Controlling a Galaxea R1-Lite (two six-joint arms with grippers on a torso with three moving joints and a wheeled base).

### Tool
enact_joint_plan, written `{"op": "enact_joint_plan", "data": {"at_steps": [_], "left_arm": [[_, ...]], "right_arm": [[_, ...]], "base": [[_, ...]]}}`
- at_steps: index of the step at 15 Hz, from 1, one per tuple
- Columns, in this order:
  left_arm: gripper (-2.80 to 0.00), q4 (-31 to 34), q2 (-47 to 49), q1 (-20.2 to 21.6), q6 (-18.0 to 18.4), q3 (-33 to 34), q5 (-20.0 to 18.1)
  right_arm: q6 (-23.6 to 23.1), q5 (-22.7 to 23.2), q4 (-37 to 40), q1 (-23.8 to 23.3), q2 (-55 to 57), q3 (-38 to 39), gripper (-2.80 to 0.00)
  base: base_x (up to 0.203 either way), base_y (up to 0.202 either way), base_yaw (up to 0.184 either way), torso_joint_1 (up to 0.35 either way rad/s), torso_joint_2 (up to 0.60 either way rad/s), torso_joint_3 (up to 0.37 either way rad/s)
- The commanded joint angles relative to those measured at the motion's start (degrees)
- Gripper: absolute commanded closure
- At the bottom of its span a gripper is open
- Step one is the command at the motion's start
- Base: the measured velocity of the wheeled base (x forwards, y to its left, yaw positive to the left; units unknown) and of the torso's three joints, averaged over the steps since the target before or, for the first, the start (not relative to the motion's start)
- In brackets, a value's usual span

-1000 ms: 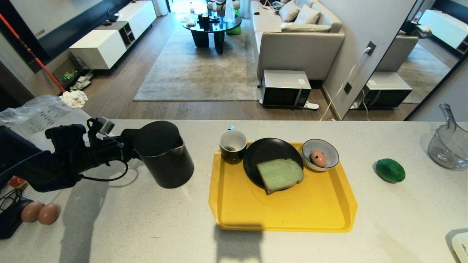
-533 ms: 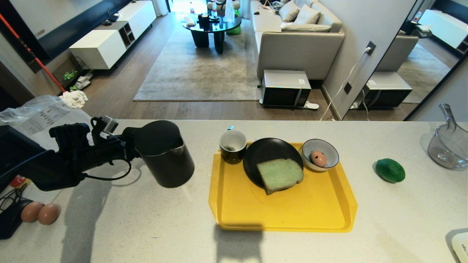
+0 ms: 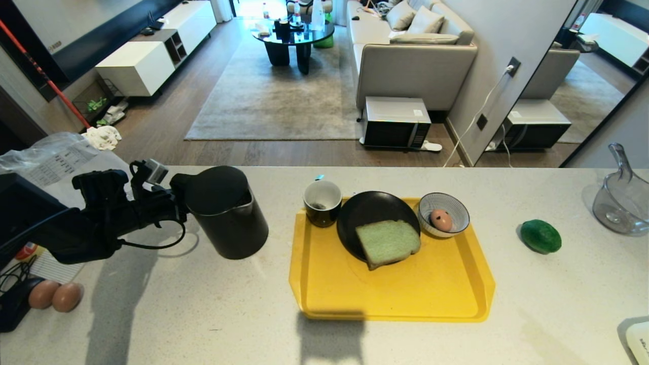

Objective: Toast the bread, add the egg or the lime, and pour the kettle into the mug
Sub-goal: Pick up the kettle

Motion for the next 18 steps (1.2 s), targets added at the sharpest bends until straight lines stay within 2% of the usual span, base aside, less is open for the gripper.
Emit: {"op": "enact_joint_plan", "data": {"at_steps": [1, 7, 12, 14, 18], "left_arm": [[0.0, -0.47, -0.3, 0.02, 0.06, 0.08, -0.23], [0.0, -2.75, -2.02, -0.52, -0.21, 3.06, -0.15], [0.0, -5.82, -9.66, -0.77, -2.79, 7.99, 1.1], [0.0, -8.82, -13.13, -0.77, -5.63, 11.53, 2.07], [0.0, -13.39, -19.65, -0.73, -14.27, 13.89, 6.41]], "right_arm": [[-0.03, 0.01, 0.02, 0.01, 0.02, -0.01, 0.0], [-0.03, 0.01, 0.02, 0.01, 0.02, -0.01, 0.0], [-0.03, 0.01, 0.02, 0.01, 0.02, -0.01, 0.0], [-0.03, 0.01, 0.1, 0.01, 0.02, -0.01, 0.0], [-0.03, 0.01, 0.02, 0.01, 0.02, -0.01, 0.0]], "base": [[0.0, 0.0, 0.0, 0.0, 0.0, 0.0], [0.0, 0.0, 0.0, 0.0, 0.0, 0.0], [0.0, 0.0, 0.0, 0.0, 0.0, 0.0], [0.0, 0.0, 0.0, 0.0, 0.0, 0.0], [0.0, 0.0, 0.0, 0.0, 0.0, 0.0]]}}
